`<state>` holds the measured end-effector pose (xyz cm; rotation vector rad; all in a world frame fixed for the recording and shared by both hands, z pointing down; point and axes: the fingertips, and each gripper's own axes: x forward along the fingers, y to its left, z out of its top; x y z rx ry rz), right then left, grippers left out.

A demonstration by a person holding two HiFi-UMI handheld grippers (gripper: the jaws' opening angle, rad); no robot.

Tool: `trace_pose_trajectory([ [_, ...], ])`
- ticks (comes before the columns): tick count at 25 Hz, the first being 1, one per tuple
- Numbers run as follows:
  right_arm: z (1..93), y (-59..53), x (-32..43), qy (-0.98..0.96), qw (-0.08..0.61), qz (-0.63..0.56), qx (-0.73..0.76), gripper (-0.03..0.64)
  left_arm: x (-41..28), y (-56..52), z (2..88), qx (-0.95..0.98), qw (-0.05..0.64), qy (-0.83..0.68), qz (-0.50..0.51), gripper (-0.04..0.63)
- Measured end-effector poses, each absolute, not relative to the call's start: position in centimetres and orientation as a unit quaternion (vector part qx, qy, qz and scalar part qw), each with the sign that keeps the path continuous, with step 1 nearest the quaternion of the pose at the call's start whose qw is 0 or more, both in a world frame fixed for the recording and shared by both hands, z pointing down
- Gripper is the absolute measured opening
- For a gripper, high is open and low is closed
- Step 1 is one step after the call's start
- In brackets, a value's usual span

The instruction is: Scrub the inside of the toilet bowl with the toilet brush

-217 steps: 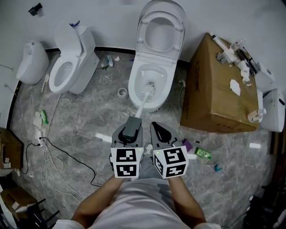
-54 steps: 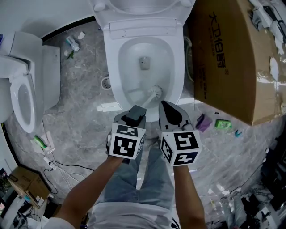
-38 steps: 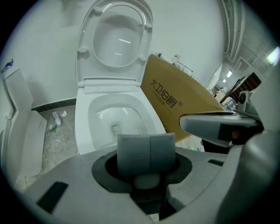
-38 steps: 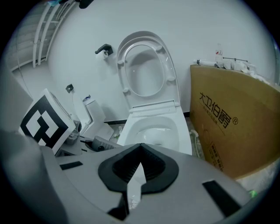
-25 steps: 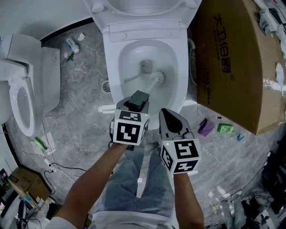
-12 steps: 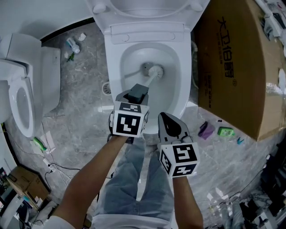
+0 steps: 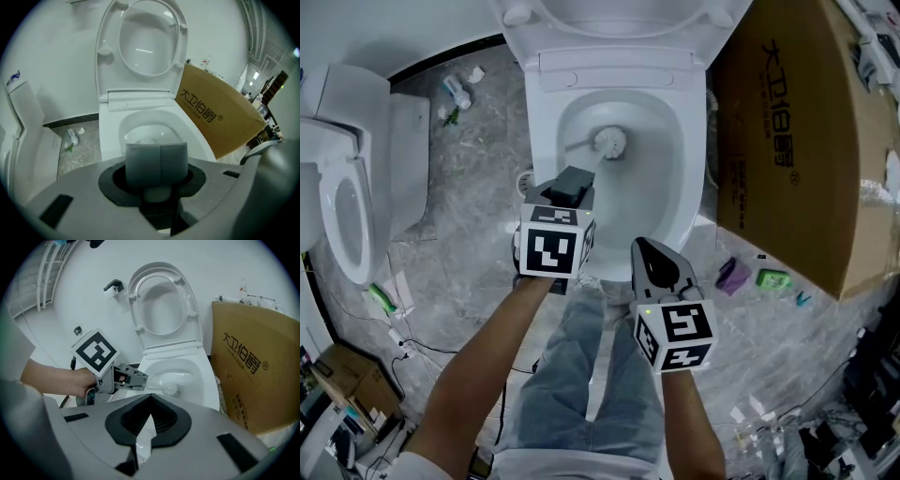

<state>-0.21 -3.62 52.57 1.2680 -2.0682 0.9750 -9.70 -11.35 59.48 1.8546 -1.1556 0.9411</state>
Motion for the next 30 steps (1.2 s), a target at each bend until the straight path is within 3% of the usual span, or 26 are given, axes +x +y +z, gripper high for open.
trace_pose_trajectory([
  [15, 52.4, -3.6, -0.5, -0.767, 0.264, 0.353, 0.465, -0.002, -12.4, -7.6, 59.2, 0.702, 0.401, -0.465, 0.361, 0.153],
  [30, 52.3, -3.2, 0.8, -0.762, 0.263, 0.354, 0.474, -0.002, -9.1, -3.0, 60.3, 0.7, 0.429, -0.433, 0.372, 0.153],
])
